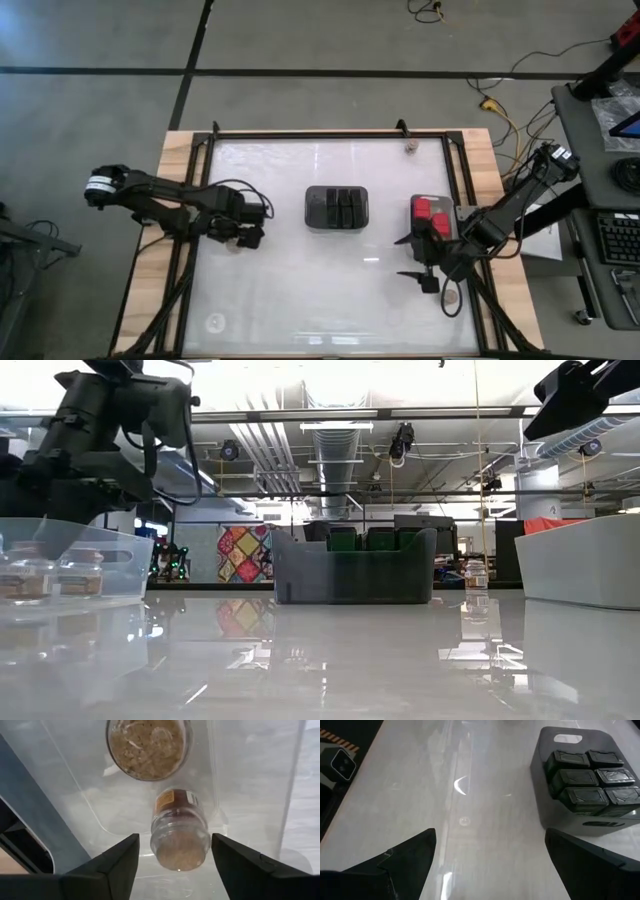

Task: Sort spices by type
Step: Put the brown spice bottle into the transparent bin

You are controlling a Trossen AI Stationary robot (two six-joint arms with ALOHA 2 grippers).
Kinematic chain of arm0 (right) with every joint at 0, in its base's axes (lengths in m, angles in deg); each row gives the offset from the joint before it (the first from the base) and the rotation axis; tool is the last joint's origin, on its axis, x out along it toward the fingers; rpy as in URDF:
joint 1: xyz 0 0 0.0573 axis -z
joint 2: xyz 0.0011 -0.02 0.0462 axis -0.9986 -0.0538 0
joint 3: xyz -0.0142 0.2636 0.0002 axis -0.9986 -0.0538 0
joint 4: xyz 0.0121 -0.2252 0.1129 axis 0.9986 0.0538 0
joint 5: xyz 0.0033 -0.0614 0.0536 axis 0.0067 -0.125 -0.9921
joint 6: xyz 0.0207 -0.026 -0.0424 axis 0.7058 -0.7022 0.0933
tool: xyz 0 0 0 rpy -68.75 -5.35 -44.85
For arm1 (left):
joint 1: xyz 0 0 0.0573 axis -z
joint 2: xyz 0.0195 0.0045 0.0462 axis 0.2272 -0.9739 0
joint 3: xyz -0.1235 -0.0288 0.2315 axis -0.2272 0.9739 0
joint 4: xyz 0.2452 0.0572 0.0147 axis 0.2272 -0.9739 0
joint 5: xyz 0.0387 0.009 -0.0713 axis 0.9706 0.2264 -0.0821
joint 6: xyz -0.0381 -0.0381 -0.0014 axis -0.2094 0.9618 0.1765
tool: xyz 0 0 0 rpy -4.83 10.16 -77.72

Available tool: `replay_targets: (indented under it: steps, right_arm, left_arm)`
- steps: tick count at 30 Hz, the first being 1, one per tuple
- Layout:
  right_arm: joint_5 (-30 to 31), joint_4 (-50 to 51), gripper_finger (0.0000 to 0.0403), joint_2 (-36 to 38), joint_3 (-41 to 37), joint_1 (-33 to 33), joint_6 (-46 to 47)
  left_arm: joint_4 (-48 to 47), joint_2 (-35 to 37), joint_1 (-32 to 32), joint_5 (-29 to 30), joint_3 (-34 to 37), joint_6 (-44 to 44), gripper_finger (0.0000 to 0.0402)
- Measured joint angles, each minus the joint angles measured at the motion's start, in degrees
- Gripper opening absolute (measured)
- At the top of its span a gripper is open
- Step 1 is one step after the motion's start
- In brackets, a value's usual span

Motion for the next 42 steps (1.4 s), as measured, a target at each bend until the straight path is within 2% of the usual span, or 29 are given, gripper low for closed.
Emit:
replay_targets:
  steps: [6, 11, 15, 20, 23, 26, 29, 32, 35, 38, 42]
  right_arm:
    - [-0.1, 0.0, 0.0366, 0.1, 0.0, 0.0, -0.5]
    - [-0.1, 0.4, 0.0366, 0.2, 0.7, 0.1, -3.4]
    - [-1.3, 1.4, 0.0366, 0.2, 5.2, 0.1, -8.6]
    - [-2.1, 10.4, 0.0366, 0.2, 13.5, 0.2, -15.6]
    - [-2.1, 15.4, 0.0366, 0.2, 17.6, 0.3, -16.7]
    - [-2.1, 20.7, 0.0366, 0.2, 20.3, -0.1, -15.1]
    - [-1.7, 24.0, 0.0366, 0.2, 20.9, -1.6, -13.6]
    - [-1.7, 24.5, 0.0366, 0.2, 19.4, -5.0, -13.5]
    - [-2.1, 23.9, 0.0366, 0.1, 16.1, -8.8, -11.9]
    - [-5.5, 25.5, 0.0366, 0.1, 14.2, -13.2, -7.0]
    - [-11.0, 31.9, 0.0366, 0.1, 15.8, -18.0, 2.3]
  left_arm:
    - [-0.9, 0.1, 0.0, 0.4, -2.8, -0.7, 0.0243]
    - [-8.7, 0.4, 0.0, 3.8, -9.8, -3.6, 0.0244]
    - [-14.8, 0.8, 0.2, 9.1, -16.2, -4.6, 0.0244]
    - [-14.9, 1.0, 3.1, 17.9, -23.5, -6.0, 0.0244]
    - [-14.8, 1.0, 6.6, 25.0, -28.8, -8.7, 0.0245]
    - [-14.8, 0.6, 9.6, 32.8, -33.8, -9.4, 0.0245]
    - [-14.8, -0.1, 10.7, 36.0, -38.2, -9.1, 0.0245]
    - [-14.2, -1.5, 10.6, 38.5, -42.3, -5.7, 0.0245]
    - [-11.9, -3.8, 11.0, 44.5, -45.1, -6.7, 0.0245]
    - [-7.4, -6.2, 11.1, 48.3, -46.9, -11.6, 0.0245]
    - [0.5, -9.0, 11.1, 52.4, -48.4, -16.5, 0.0245]
